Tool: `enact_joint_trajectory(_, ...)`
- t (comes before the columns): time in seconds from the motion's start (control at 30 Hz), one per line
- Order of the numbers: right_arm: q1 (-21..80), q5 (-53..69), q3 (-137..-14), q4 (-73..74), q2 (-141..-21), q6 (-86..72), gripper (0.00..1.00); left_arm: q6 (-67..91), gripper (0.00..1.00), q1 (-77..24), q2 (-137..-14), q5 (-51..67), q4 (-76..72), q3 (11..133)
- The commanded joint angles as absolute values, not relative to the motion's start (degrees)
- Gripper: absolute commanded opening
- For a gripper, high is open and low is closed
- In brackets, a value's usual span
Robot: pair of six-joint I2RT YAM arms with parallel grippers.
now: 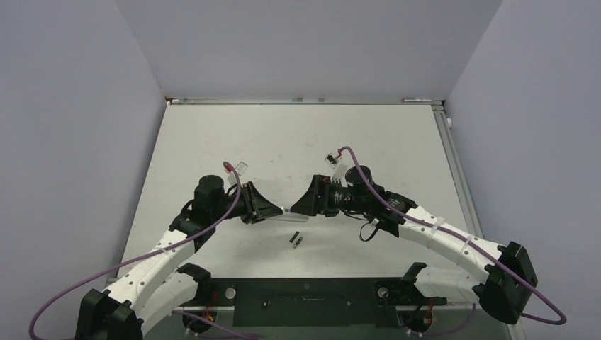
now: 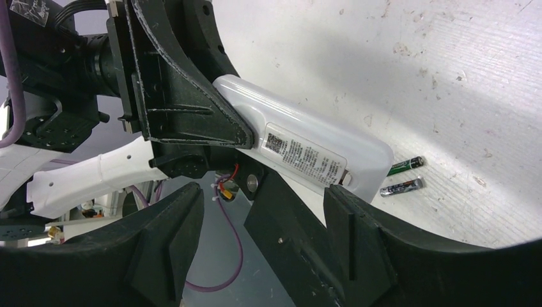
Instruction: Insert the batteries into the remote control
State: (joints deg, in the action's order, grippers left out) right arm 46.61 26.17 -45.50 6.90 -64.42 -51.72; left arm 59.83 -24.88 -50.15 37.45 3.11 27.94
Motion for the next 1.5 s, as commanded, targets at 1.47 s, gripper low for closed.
enact_joint_trajectory(1.47, 50.4, 18.7, -46.6, 8.6, -68.1, -51.9, 0.68, 61.8, 0.00, -26.6, -49.1, 38.3, -1.4, 30.7)
